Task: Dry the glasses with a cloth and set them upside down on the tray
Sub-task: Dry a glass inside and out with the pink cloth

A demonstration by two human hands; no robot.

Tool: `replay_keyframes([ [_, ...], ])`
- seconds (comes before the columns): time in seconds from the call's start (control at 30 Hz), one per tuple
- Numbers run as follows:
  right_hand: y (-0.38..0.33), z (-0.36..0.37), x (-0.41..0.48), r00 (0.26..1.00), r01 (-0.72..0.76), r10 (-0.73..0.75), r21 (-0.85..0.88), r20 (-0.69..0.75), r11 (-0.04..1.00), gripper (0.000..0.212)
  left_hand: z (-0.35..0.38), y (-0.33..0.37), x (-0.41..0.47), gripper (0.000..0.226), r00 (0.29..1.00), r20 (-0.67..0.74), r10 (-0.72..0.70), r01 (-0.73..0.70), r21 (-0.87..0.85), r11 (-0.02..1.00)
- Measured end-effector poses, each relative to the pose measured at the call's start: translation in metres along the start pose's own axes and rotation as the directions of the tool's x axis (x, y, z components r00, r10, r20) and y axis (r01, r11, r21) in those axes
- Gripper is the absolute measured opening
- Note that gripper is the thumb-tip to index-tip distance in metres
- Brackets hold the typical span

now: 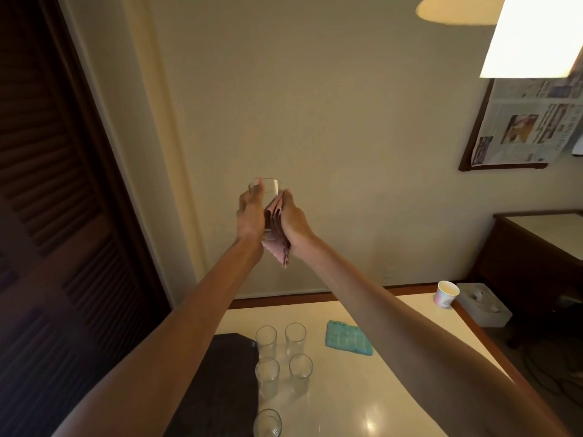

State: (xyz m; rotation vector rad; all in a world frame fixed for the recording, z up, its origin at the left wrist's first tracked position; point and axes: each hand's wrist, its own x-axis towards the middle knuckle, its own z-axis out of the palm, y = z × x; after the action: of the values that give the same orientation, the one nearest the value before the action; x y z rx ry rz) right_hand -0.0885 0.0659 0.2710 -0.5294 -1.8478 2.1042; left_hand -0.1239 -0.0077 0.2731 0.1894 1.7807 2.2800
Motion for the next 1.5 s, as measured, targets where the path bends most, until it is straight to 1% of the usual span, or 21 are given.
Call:
replay_keyframes([
  [0.07, 0.005, 0.000, -0.009, 0.993, 0.121, -0.119, -0.203, 0.026, 0.972, 0.079, -0.002, 0.003, 0.005, 0.054, 0.999, -0.035, 0.029, -0.031, -0.055, 0.998],
  [0.1, 0.005, 0.000, -0.014, 0.984, 0.179, -0.175, -0.277, 0.038, 0.944, 0.077, -0.004, 0.002, 0.008, 0.050, 0.998, -0.051, 0.022, -0.025, -0.067, 0.997],
  [0.2, 0.005, 0.002, -0.014, 0.923, 0.366, -0.382, -0.409, 0.045, 0.836, 0.050, -0.004, 0.003, 0.008, 0.048, 0.999, -0.021, -0.025, 0.024, -0.051, 0.998],
  [0.3, 0.001, 0.002, -0.007, 0.821, 0.501, -0.571, -0.464, -0.011, 0.730, 0.041, -0.003, 0.001, 0.005, 0.056, 0.995, 0.063, -0.075, 0.078, -0.047, 0.996],
  [0.37, -0.012, 0.000, -0.007, 0.859, 0.443, -0.508, -0.401, -0.067, 0.802, 0.041, 0.001, 0.002, -0.002, 0.062, 0.993, 0.089, -0.073, 0.077, -0.039, 0.996],
  [0.43, -0.025, -0.004, -0.004, 0.930, 0.310, -0.354, -0.302, -0.101, 0.901, 0.055, 0.005, 0.003, -0.004, 0.069, 0.995, 0.094, -0.038, 0.038, 0.011, 0.999],
  [0.5, -0.035, -0.005, -0.002, 0.959, 0.215, -0.253, -0.257, -0.126, 0.942, 0.072, 0.008, 0.009, -0.009, 0.070, 0.996, 0.087, -0.020, 0.014, 0.062, 0.998],
  [0.63, -0.030, 0.002, 0.007, 0.988, 0.053, -0.082, -0.205, -0.134, 0.977, 0.075, 0.008, 0.021, -0.008, 0.084, 0.998, 0.053, -0.041, 0.038, 0.057, 0.998],
  [0.73, -0.017, 0.007, -0.003, 0.988, 0.096, -0.127, -0.303, -0.085, 0.948, 0.080, 0.003, 0.025, -0.001, 0.071, 0.997, 0.067, -0.031, 0.034, -0.047, 0.998],
  [0.8, -0.013, 0.010, -0.016, 0.958, 0.251, -0.285, -0.356, -0.044, 0.900, 0.062, -0.003, 0.019, 0.013, 0.087, 0.996, 0.067, -0.055, 0.061, -0.099, 0.993],
  [0.83, -0.011, 0.012, -0.018, 0.921, 0.350, -0.388, -0.388, -0.023, 0.853, 0.051, -0.005, 0.016, 0.018, 0.088, 0.996, 0.071, -0.059, 0.067, -0.114, 0.991],
  [0.9, -0.009, 0.012, -0.015, 0.841, 0.481, -0.541, -0.473, 0.010, 0.738, 0.045, -0.006, 0.017, 0.014, 0.067, 0.994, 0.100, -0.053, 0.064, -0.106, 0.992],
  [0.97, -0.012, 0.011, -0.007, 0.790, 0.529, -0.613, -0.517, 0.010, 0.673, 0.049, -0.004, 0.021, 0.007, 0.054, 0.988, 0.139, -0.062, 0.078, -0.110, 0.991],
  [1.0, -0.015, 0.009, -0.003, 0.785, 0.531, -0.619, -0.514, 0.001, 0.674, 0.050, -0.004, 0.020, 0.007, 0.052, 0.987, 0.149, -0.062, 0.078, -0.106, 0.991],
  [1.07, -0.024, 0.004, 0.002, 0.835, 0.469, -0.547, -0.440, -0.062, 0.766, 0.050, -0.003, 0.019, 0.006, 0.049, 0.989, 0.140, -0.041, 0.055, -0.097, 0.994],
  [1.13, -0.034, 0.001, 0.008, 0.921, 0.320, -0.374, -0.331, -0.113, 0.888, 0.062, -0.002, 0.017, 0.004, 0.048, 0.994, 0.109, 0.003, 0.003, -0.052, 0.999],
  [1.2, -0.040, 0.001, 0.013, 0.977, 0.155, -0.180, -0.192, -0.117, 0.969, 0.078, 0.002, 0.017, 0.004, 0.060, 0.996, 0.077, 0.040, -0.042, 0.025, 0.999],
  [1.3, -0.033, 0.007, 0.017, 0.995, 0.023, -0.027, -0.046, -0.099, 0.999, 0.073, 0.005, 0.018, 0.005, 0.089, 0.999, 0.050, 0.003, -0.006, 0.049, 0.999],
  [1.37, -0.026, 0.012, 0.014, 0.996, 0.026, -0.034, -0.091, -0.087, 0.995, 0.071, 0.002, 0.017, 0.015, 0.099, 1.000, 0.018, -0.020, 0.020, 0.014, 1.000],
  [1.43, -0.019, 0.013, 0.002, 0.992, 0.085, -0.102, -0.211, -0.069, 0.974, 0.073, 0.000, 0.021, 0.021, 0.096, 0.998, 0.047, -0.030, 0.033, -0.047, 0.998],
  [1.5, -0.016, 0.016, -0.010, 0.958, 0.253, -0.282, -0.298, -0.056, 0.920, 0.052, -0.001, 0.027, 0.021, 0.092, 0.995, 0.090, -0.040, 0.051, -0.118, 0.992],
])
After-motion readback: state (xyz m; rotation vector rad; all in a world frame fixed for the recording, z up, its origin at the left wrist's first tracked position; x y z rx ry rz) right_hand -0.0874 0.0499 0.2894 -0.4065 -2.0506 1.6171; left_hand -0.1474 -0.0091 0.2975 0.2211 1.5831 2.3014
